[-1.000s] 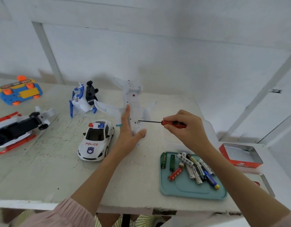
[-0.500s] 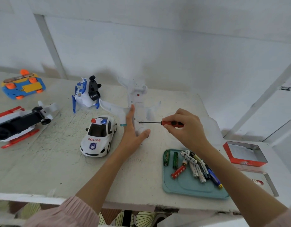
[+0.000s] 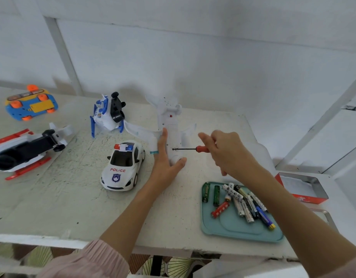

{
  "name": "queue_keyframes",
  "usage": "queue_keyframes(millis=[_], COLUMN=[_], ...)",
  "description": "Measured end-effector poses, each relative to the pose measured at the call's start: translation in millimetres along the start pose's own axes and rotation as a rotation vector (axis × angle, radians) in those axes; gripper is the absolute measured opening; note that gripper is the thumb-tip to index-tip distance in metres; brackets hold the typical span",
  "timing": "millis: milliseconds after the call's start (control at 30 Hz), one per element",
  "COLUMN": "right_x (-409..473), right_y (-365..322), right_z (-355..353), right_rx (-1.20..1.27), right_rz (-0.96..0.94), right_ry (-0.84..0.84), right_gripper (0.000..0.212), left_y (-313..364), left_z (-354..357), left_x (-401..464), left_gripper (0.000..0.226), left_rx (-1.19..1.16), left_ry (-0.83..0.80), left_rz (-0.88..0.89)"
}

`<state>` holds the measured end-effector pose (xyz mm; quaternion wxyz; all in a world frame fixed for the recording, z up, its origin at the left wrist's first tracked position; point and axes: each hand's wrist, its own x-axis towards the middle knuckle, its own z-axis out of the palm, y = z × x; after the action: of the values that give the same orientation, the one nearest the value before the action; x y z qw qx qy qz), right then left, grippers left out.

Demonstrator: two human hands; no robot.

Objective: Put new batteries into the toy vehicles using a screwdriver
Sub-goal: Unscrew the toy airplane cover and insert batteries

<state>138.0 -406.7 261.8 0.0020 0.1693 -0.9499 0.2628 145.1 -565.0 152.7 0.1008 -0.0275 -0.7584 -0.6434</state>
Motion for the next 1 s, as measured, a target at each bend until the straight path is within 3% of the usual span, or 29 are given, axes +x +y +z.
queue_keyframes(millis=[67,233,300,433,467,567,667,767,833,900,1000], right_x=[2,4,4,3,5,7,8,6,4,5,8], right_y=[-1,-1,-3,-14,-13,-5,3,4,0,-1,4], right_z=[-2,-5,-5,-9,-9,-3,0,1,0,-1,-1], right_rx=[-0.065,0.24,0.243,0.102,0.078,0.128,0.211,0.251,0.125,-0.026,0.099], right_rz=[-0.043,-0.272,-0.282,-0.047,-0.053,-0.175,-0.281,-0.226,-0.101,-0.075,-0.117], right_ry=[0.011,0.074,0.01,-0.08,-0.064,0.056,0.066,0.028,-0.01,0.005,0.084], right_gripper=[0.038,0.004,0.017,0.059,0.058,0.027,0.007,0.015,0.04,0.051,0.032], left_y=[-1,-1,0,-1,-1,-2,-3,-1,0,-1,1], left_z=[1,0,0,-2,-2,-4,-7,-6,-6,-5,-4], left_x=[1,0,-2,-3,-3,-4,-5,-5,-5,-4,-4], left_gripper=[0.101,0.099,0.099,0.098,0.096,0.092,0.09,0.087,0.085,0.088,0.093], left_rx=[0.015,0.031,0.025,-0.02,-0.031,-0.045,-0.06,-0.053,-0.059,-0.05,-0.033], left_ry=[-0.002,0.005,0.006,0.0,-0.001,-0.014,-0.029,-0.031,-0.024,-0.017,-0.028], left_rz=[0.004,-0.02,-0.01,-0.017,-0.021,-0.018,-0.006,-0.009,-0.003,-0.01,-0.021])
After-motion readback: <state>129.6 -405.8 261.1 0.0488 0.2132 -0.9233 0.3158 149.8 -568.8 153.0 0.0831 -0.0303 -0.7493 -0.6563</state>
